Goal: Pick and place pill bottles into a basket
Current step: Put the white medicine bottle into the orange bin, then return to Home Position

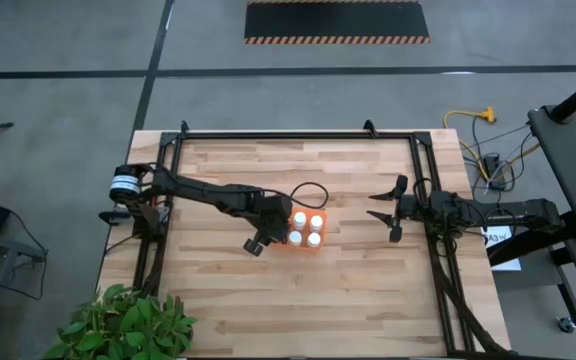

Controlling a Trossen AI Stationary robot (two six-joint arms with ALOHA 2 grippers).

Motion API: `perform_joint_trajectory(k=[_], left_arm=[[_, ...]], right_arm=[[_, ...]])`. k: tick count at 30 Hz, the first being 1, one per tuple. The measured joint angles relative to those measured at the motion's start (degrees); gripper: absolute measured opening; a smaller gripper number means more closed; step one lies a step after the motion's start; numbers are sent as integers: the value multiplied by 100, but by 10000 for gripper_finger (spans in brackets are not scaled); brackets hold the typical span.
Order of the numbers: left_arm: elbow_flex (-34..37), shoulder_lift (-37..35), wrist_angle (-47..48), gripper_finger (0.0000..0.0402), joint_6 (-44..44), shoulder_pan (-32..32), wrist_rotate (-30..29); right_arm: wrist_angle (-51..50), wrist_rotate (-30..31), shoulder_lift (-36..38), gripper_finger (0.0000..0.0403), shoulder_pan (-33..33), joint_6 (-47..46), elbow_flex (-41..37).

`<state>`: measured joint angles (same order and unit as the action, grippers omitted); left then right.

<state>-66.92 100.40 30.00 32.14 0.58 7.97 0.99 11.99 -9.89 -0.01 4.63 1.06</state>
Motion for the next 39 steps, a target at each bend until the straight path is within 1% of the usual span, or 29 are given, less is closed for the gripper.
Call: perform_joint_trajectory(k=[5, 10, 12, 14, 20, 26, 29, 33, 36, 39], left_arm=[[-42, 13, 25, 142, -16, 7, -3], [-96, -87, 81, 206, -28, 7, -125], [-133, -161, 42, 223, -68, 9, -145], [-159, -189, 49, 230, -170, 7, -147], [-210, -224, -12, 235, -331, 7, -145], [-214, -230, -109, 237, -930, 7, -177], [-212, -230, -112, 237, -938, 9, -244], [-190, -230, -437, 237, -1321, 41, -287], [-87, -262, -926, 237, -1322, 97, 59], [-23, -363, -1113, 237, -1190, 170, 522]], right_arm=[[0, 0, 0, 194, 0, -4, 0], [-2, 0, -7, 194, 0, -6, 0], [-1, 0, 0, 194, 0, 3, 0], [-2, 2, 0, 194, 0, -6, 0], [-1, 0, 0, 194, -2, -7, 0], [0, 0, -2, 194, -2, 3, 0], [-1, 1, -2, 194, -2, -6, 0], [0, 0, -2, 194, -2, -7, 0], [-2, 2, -2, 194, -2, 0, 0], [-1, 0, 0, 194, -2, 1, 0]])
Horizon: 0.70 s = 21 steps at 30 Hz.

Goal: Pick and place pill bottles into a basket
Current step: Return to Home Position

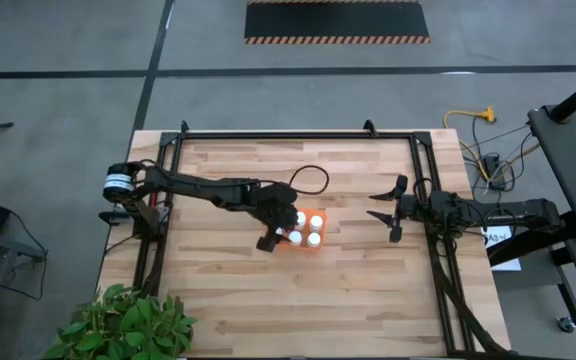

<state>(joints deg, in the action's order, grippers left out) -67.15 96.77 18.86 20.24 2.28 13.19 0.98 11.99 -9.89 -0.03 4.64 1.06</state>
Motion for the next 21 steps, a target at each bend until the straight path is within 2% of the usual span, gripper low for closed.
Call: perform_joint_trajectory(k=[4, 7, 16, 21], left_arm=[[149, -326, 159, 237, -23, 137, 73], [583, -729, -287, 238, -20, 229, 215], [3115, -2660, -3028, 238, -136, 749, 290], [4247, -3645, -3726, 238, -190, 837, 296]], right_arm=[[-2, 0, -3, 194, 2, -4, 0], [-1, -4, -7, 194, 2, -8, 0], [49, -10, -48, 194, 2, 1, 0], [49, -11, -43, 194, 2, -7, 0]])
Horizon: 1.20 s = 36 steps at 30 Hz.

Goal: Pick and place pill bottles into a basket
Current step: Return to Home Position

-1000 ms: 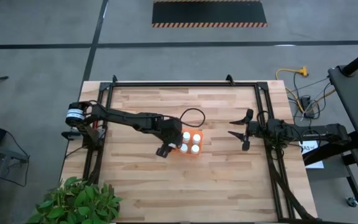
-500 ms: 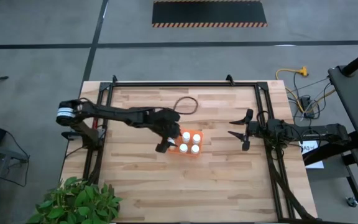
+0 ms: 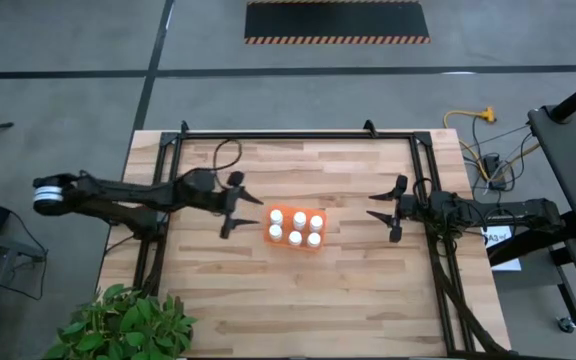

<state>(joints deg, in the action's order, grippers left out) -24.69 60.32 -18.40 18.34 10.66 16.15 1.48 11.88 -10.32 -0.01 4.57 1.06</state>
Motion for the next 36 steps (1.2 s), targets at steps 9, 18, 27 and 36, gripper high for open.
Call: perform_joint_trajectory(k=[9, 18, 27, 36], left_arm=[[1251, -707, -2279, 238, -573, 7, 2], [1563, -1417, -2592, 238, -1504, 7, 171], [2184, -2463, -3148, 238, -1773, 4, 327], [2420, -3489, -2818, 238, -1802, 4, 353]], right_arm=[[2, 1, -1, 194, 0, 6, 0], [2, 0, -1, 194, 0, 10, 0], [2, 2, -1, 194, 0, 10, 0], [2, 2, 4, 194, -4, 8, 0]])
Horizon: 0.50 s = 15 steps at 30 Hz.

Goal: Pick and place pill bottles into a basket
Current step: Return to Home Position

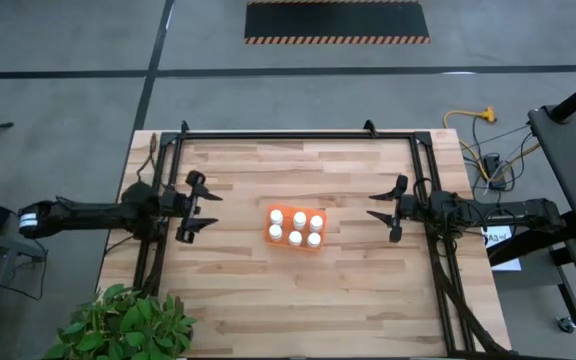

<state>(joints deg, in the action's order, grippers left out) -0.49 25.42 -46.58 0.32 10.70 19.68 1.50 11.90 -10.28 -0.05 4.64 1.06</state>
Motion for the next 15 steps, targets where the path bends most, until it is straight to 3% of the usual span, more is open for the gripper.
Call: perform_joint_trajectory(k=[9, 15], left_arm=[[4, -1186, 967, 238, 31, 0, -9], [9, -2089, 2015, 238, 14, 0, -718]], right_arm=[[0, 0, -1, 194, 0, 0, 0], [0, 0, -2, 194, 2, -1, 0]])
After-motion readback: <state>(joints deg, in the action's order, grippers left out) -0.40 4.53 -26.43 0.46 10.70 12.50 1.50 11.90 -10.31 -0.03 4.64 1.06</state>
